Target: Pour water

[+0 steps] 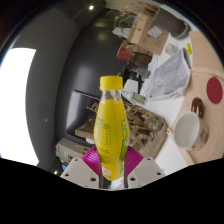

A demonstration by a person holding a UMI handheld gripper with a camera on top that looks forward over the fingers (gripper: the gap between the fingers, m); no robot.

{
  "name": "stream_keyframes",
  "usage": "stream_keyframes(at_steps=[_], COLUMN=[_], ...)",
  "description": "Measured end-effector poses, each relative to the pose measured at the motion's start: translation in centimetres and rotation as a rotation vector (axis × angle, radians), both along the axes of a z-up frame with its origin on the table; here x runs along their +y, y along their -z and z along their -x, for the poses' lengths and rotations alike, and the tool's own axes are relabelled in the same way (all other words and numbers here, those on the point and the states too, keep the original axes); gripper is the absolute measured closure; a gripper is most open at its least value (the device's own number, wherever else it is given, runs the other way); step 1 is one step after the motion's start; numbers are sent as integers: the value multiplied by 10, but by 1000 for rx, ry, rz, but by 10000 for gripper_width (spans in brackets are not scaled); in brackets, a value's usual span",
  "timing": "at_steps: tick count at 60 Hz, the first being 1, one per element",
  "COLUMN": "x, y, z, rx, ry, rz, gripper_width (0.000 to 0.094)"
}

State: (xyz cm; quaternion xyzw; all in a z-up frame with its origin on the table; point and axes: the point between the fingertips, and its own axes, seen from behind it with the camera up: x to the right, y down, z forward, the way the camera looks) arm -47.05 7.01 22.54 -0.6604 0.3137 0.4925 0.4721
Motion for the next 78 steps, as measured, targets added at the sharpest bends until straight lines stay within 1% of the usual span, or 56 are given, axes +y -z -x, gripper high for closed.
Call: stream_keyframes(at_steps=[8,12,16,21,25,27,34,43,50,51,53,54,56,62,64,67,70,74,78], x=[-4,-2,-7,-5,-6,-8,-8,-10,-16,-15,-17,-16,-17,-20,-24,-32,-40,-56,-79], y=[-28,-31,-29,-15,13,22,78,141,167,165,167,165,166,168,170,167,159,147,136], z=[-51,-81,-122,-171,-209,-222,-257,-273,-277,-275,-276,-276,-276,-277,-278,-279,-278,-274,-267], rx=[-429,-597,-760,-961,-1074,-1114,-1224,-1262,-1256,-1254,-1249,-1248,-1243,-1228,-1225,-1225,-1221,-1211,-1207], ry=[56,89,141,197,227,235,210,155,137,152,157,161,162,162,158,151,156,155,141], rz=[-112,-135,-148,-106,-72,-41,56,137,176,162,165,160,163,185,209,229,235,246,271], gripper_width=[659,659,658,658,659,659,660,659,654,655,651,643,571,436,305,62,109,66,82])
